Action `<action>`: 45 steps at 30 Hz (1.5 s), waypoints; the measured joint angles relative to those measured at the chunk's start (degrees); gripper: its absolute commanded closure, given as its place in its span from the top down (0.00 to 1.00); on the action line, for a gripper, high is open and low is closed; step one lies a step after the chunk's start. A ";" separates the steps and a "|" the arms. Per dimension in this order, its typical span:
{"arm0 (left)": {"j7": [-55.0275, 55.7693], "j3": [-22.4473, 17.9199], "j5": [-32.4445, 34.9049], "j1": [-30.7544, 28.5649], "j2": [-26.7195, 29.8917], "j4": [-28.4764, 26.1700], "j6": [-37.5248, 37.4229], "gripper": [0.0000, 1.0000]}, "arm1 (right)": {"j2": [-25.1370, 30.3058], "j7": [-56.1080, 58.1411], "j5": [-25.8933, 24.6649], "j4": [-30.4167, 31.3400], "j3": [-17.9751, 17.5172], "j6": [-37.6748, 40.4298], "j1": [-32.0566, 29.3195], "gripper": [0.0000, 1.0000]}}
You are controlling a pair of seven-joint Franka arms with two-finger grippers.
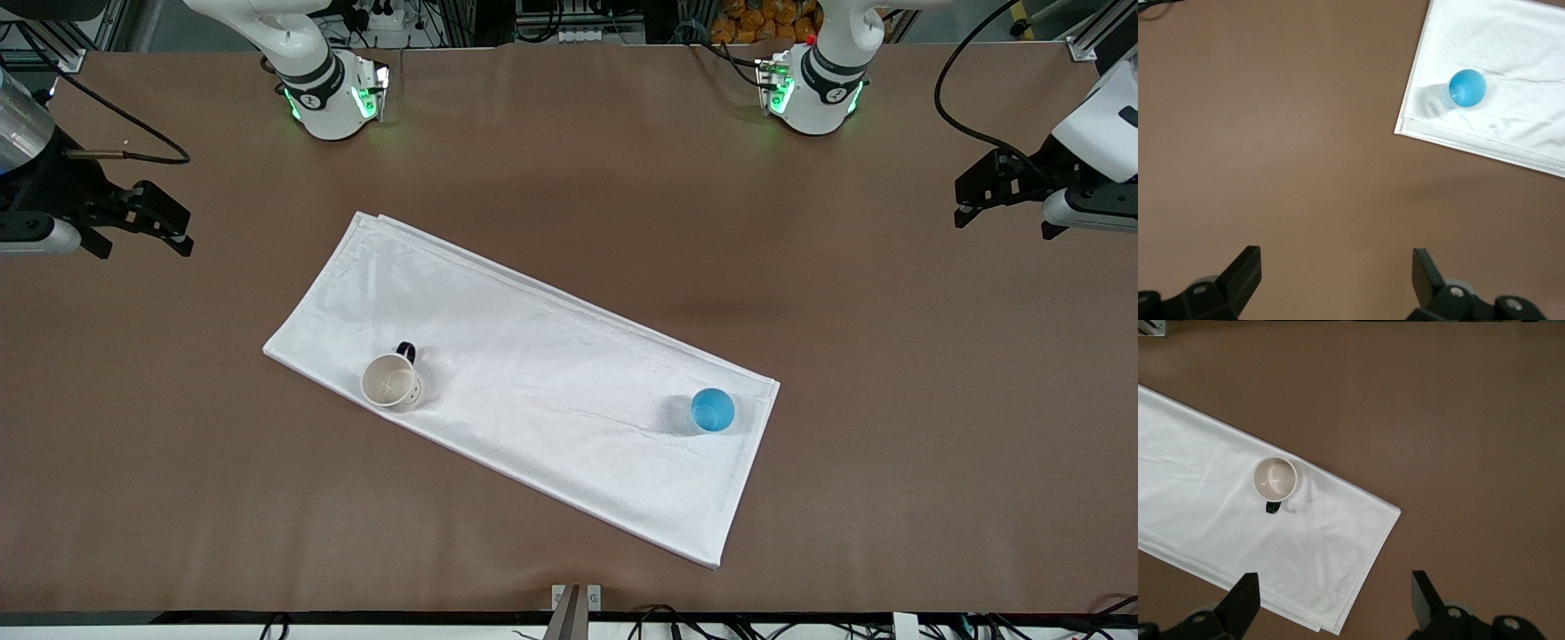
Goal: Place blue cup into white mug on table
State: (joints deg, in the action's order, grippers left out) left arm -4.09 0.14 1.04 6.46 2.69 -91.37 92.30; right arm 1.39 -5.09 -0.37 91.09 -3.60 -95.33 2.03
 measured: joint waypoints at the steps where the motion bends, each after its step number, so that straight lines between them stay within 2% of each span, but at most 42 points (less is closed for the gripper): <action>1: 0.00 0.00 0.00 0.00 0.00 0.00 0.00 1.00 | 0.00 0.00 0.00 0.00 -0.01 0.14 0.00 1.00; 11: 0.05 0.00 0.00 0.05 -0.50 -0.18 -0.01 1.00 | 0.00 -0.01 0.04 0.00 -0.11 1.34 0.00 1.00; 18: 2.43 0.21 -0.05 1.36 -4.30 0.09 1.74 1.00 | 0.00 -0.01 0.07 0.00 -0.21 1.48 0.00 1.00; 23: 8.59 1.05 -1.45 2.38 -9.77 1.71 5.60 1.00 | 0.00 -0.01 0.09 0.00 -0.26 1.59 0.00 1.00; 35: 15.75 1.86 -5.23 5.24 -27.34 3.35 24.96 1.00 | -0.45 0.01 0.26 1.23 -1.30 1.98 0.02 1.00; 41: 16.09 2.86 -9.03 5.87 -32.88 4.36 31.58 1.00 | -2.10 -0.01 0.36 4.36 -3.44 -0.15 0.08 1.00; 45: 18.50 3.16 -9.90 7.17 -35.41 4.53 35.17 1.00 | -3.73 -0.65 0.37 7.57 -5.14 -4.76 0.19 1.00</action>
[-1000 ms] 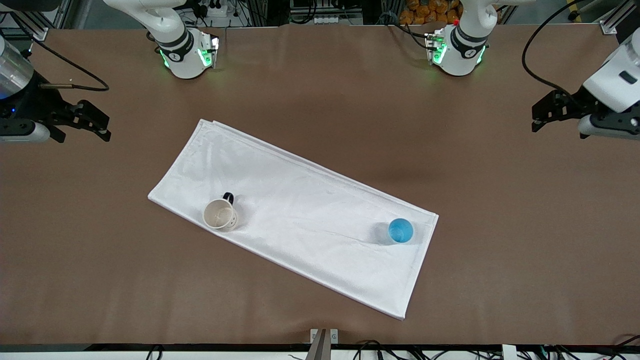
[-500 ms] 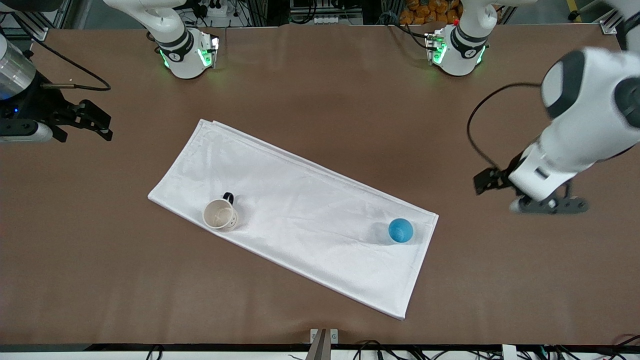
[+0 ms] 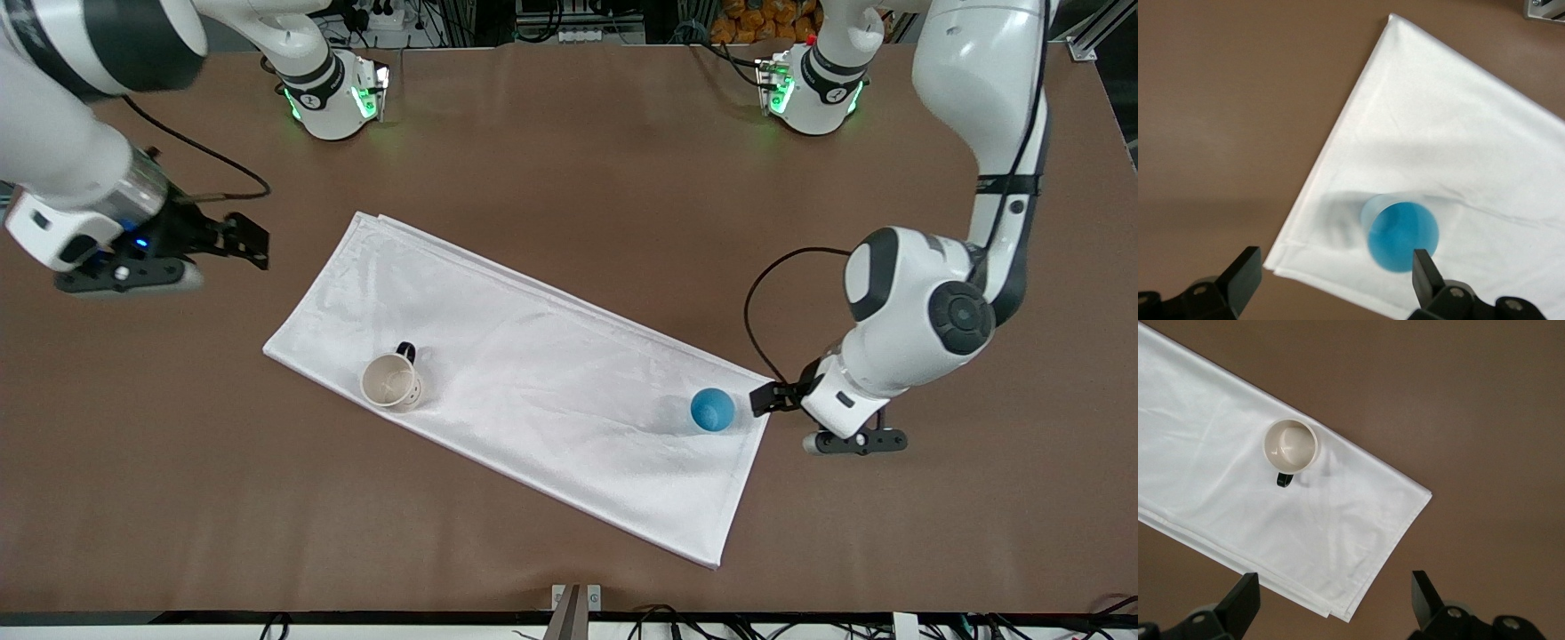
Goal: Place blue cup into white mug on table
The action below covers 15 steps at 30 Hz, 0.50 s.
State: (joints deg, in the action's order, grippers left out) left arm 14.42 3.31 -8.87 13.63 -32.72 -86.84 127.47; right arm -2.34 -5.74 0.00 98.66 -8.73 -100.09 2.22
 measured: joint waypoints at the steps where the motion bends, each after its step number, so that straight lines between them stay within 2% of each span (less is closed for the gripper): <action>1: 0.92 0.05 -0.01 0.47 -0.60 0.02 0.99 1.00 | -0.38 -0.51 0.00 1.10 -0.33 -1.56 0.06 1.00; 8: 5.40 0.12 -0.02 3.58 -4.41 0.17 4.91 1.00 | -3.63 -2.77 0.00 7.98 -1.55 -10.82 0.37 1.00; 15: 6.64 0.11 -0.02 4.62 -7.32 0.26 5.33 1.00 | -8.75 -7.81 0.01 10.86 -2.52 -18.21 1.35 1.00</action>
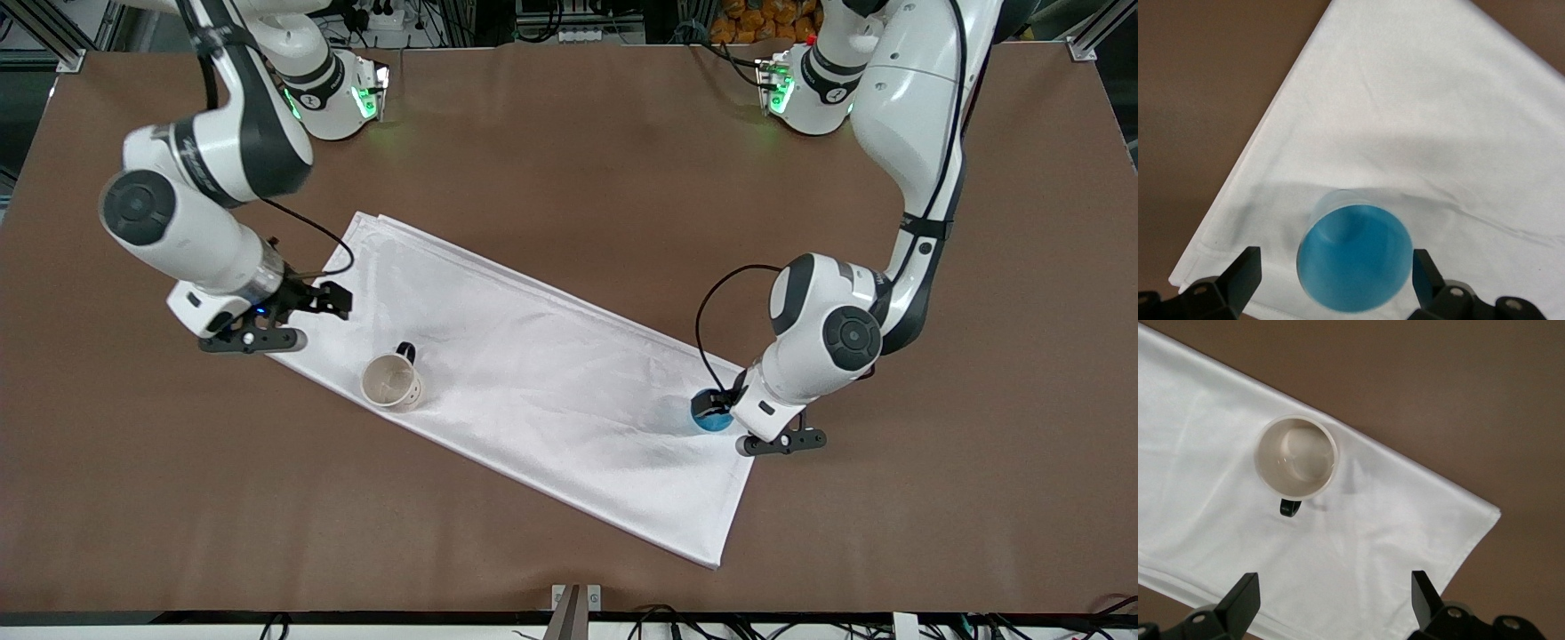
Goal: Place blue cup into white mug on table
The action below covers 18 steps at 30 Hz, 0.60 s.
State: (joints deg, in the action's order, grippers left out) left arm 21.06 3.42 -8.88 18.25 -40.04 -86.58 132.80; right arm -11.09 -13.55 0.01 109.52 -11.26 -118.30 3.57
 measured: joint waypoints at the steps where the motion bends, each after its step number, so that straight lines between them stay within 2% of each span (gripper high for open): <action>1: 0.00 0.00 0.00 -0.02 -0.27 0.02 0.02 1.00 | -0.77 -0.93 0.00 0.15 -0.29 -0.94 0.24 1.00; 6: 0.00 -0.13 0.00 -0.20 -1.11 0.11 0.05 0.98 | -4.23 -4.55 -0.01 0.56 -1.27 -5.15 1.71 1.00; 7: 0.00 -0.15 0.00 -0.24 -1.19 0.12 0.05 0.84 | -4.80 -5.00 -0.03 0.60 -1.29 -5.84 2.00 1.00; 9: 0.02 -0.19 0.00 -0.30 -1.36 0.15 0.05 0.26 | -6.03 -5.89 -0.18 0.64 -1.31 -7.29 2.61 1.00; 10: 0.09 -0.21 0.00 -0.32 -1.44 0.15 0.05 0.01 | -6.58 -6.35 -0.35 0.65 -1.32 -7.83 2.87 1.00; 18: 5.64 -0.21 0.00 -0.24 -2.23 0.17 0.05 0.00 | -10.89 -11.03 -4.74 0.69 -1.33 -11.91 4.22 1.00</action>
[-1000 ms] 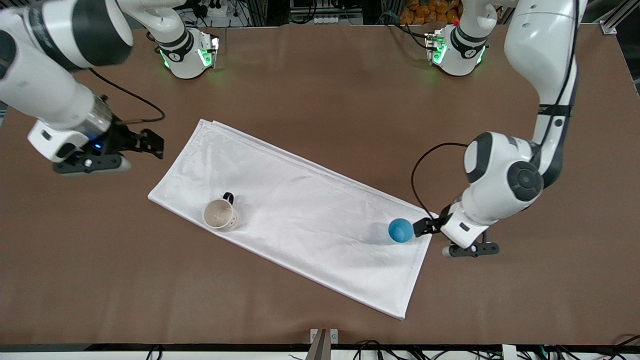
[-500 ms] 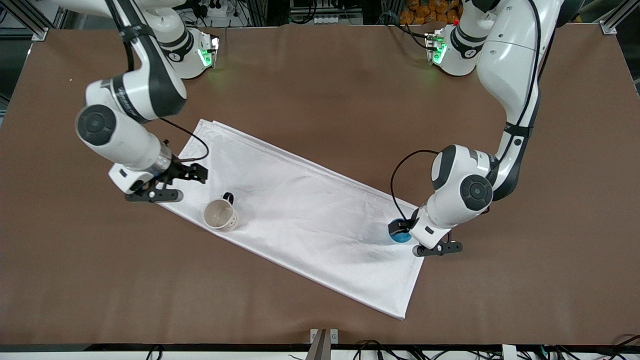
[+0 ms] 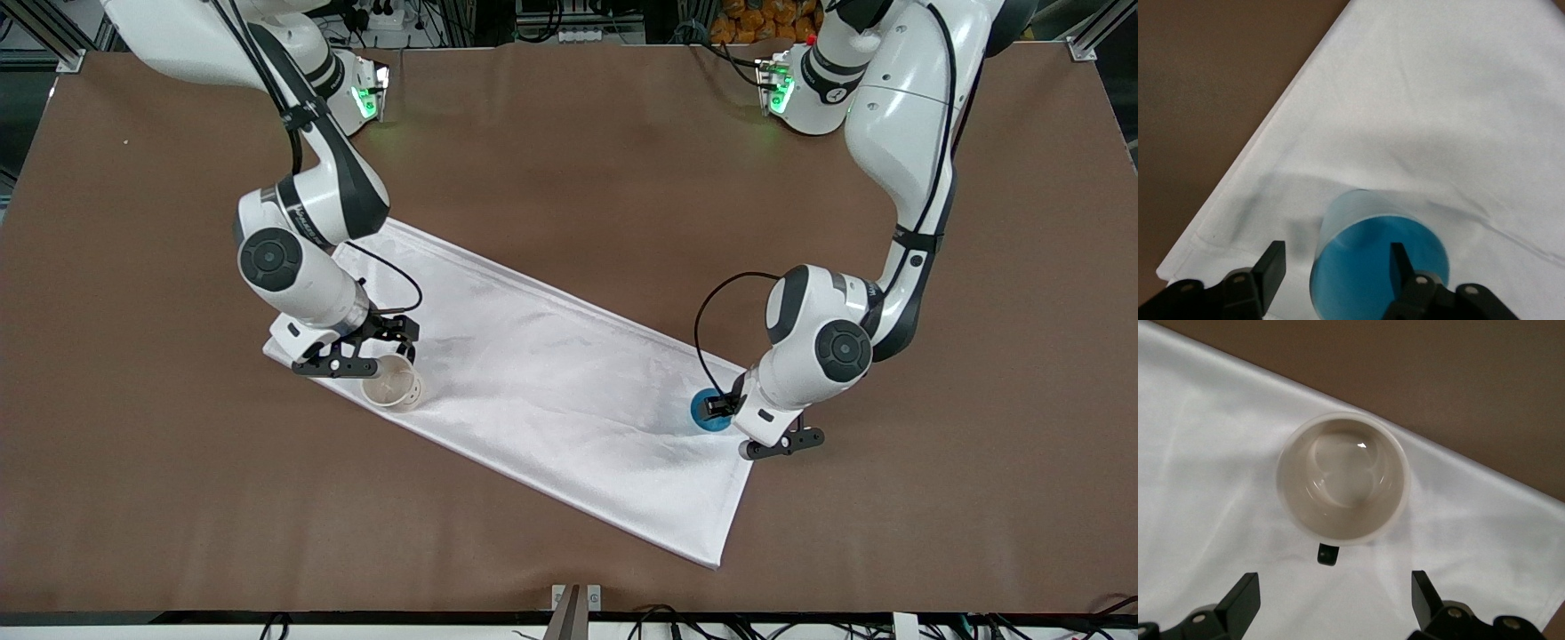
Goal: Place blue cup into white mug on table
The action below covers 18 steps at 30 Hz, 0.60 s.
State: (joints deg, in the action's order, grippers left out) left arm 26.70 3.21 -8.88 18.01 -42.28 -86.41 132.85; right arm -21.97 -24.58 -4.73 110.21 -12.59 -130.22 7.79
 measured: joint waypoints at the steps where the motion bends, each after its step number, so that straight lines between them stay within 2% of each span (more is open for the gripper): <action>1: 0.25 0.00 0.00 0.00 -0.10 0.00 0.00 0.00 | -0.47 -0.24 -0.21 -0.01 0.00 -0.47 0.10 1.00; 15: 0.57 -0.41 2.78 -0.06 -0.11 0.76 -0.01 0.00 | -4.50 -2.27 -3.43 -0.01 0.00 -3.55 0.99 1.00; 18: 0.57 -0.44 2.88 -0.10 0.58 1.13 -0.52 0.00 | -4.98 -2.83 -3.73 -0.01 0.00 -4.28 1.03 0.93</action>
State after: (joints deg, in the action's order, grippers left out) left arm 27.27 2.77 -6.00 17.90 -41.70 -85.28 132.33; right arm -26.96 -27.41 -8.46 110.19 -12.59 -134.50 8.82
